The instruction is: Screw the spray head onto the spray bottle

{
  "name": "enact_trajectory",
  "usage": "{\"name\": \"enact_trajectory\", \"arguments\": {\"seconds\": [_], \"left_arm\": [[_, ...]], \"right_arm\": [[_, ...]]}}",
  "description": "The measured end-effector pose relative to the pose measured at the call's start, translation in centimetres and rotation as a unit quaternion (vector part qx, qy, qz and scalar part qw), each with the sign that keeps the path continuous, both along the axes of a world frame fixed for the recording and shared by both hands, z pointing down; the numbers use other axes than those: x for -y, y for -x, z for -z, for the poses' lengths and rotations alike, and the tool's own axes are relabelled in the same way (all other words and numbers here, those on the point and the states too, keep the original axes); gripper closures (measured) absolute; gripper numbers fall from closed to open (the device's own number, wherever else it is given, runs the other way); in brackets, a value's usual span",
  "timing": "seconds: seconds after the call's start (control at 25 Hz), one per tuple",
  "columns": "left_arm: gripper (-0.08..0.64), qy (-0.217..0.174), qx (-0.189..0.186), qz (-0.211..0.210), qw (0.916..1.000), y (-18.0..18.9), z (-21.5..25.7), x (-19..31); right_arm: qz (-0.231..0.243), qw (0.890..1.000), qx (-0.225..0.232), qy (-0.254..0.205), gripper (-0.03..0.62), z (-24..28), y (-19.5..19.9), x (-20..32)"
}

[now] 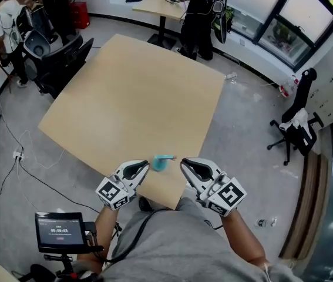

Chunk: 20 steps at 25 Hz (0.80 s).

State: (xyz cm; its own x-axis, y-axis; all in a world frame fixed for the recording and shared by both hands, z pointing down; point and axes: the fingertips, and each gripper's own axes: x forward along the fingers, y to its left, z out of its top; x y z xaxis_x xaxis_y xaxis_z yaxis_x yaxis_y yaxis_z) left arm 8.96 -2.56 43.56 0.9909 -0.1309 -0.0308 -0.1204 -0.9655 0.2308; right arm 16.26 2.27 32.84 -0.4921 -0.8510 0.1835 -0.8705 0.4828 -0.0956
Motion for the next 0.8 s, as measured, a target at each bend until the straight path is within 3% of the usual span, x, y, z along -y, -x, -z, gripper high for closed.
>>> {"name": "enact_trajectory", "arguments": {"seconds": [0.08, 0.16, 0.24, 0.4, 0.52, 0.68, 0.8], "left_arm": [[0.548, 0.005, 0.007, 0.001, 1.0, -0.3, -2.4, 1.1], [0.471, 0.007, 0.019, -0.004, 0.9998, -1.1, -5.1, 2.1], [0.409, 0.005, 0.04, -0.013, 0.9991, -2.3, -8.0, 2.3], [0.283, -0.004, 0.09, -0.045, 0.9949, -5.7, -13.8, 2.1], [0.213, -0.027, 0.124, -0.086, 0.9882, -8.0, -17.3, 2.3], [0.169, -0.054, 0.146, -0.114, 0.9812, -10.0, -20.5, 2.2], [0.161, -0.067, 0.156, -0.119, 0.9783, -10.3, -21.1, 1.7]], "right_arm": [[0.011, 1.0, -0.008, 0.01, 0.583, -0.9, 0.1, 1.3], [0.028, 0.999, -0.018, 0.018, 0.558, -1.9, 0.2, 2.9], [0.06, 0.997, -0.045, 0.034, 0.493, -3.6, 0.6, 4.1], [0.142, 0.978, -0.119, 0.096, 0.471, -8.7, 1.2, 6.2], [0.211, 0.945, -0.198, 0.149, 0.445, -13.5, 1.8, 7.8], [0.288, 0.883, -0.312, 0.198, 0.423, -19.5, 2.4, 8.6], [0.322, 0.841, -0.37, 0.229, 0.422, -22.0, 2.9, 8.1]]}}
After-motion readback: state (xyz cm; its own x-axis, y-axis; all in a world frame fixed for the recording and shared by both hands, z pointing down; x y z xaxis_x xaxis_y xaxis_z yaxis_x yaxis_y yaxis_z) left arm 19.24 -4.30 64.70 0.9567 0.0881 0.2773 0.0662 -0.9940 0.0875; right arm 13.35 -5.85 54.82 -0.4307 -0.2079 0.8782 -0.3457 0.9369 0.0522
